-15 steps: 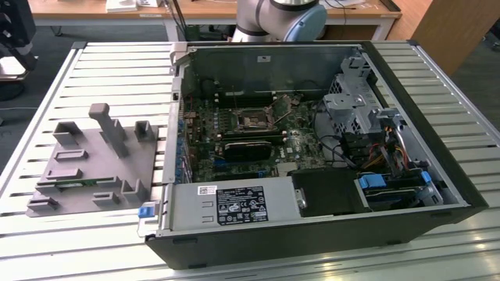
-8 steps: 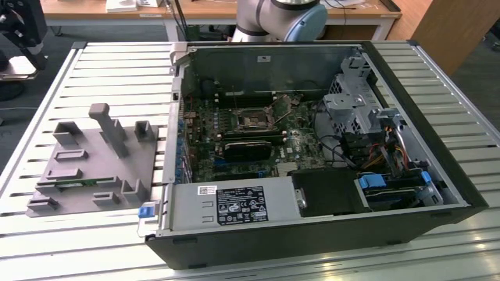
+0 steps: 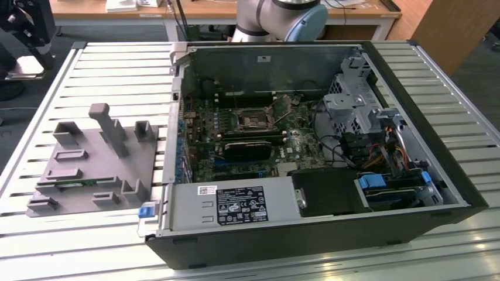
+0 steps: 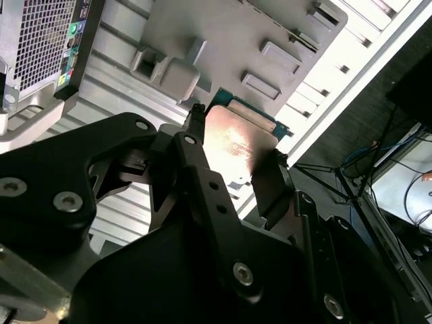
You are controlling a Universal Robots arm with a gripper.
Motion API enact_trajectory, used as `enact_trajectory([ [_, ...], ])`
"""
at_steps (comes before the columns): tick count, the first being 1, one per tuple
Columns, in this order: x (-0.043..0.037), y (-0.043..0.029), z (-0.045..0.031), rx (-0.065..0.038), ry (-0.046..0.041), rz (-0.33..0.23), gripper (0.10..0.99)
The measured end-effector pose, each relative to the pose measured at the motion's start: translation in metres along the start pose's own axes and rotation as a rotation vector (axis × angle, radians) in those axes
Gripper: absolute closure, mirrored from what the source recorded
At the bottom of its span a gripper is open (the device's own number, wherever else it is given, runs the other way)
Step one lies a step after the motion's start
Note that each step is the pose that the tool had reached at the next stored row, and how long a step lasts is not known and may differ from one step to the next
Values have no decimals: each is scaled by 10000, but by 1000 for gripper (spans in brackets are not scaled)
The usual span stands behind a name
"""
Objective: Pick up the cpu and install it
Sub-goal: 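Pick up the cpu and move it towards the insertion slot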
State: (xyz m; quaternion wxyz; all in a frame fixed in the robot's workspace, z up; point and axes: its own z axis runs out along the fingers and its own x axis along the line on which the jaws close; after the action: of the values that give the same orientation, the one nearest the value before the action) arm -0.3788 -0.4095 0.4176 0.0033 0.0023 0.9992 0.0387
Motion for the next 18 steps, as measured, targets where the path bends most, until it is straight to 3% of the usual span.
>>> enact_trajectory([
  [18,-241,13,3,0,0,0,557],
])
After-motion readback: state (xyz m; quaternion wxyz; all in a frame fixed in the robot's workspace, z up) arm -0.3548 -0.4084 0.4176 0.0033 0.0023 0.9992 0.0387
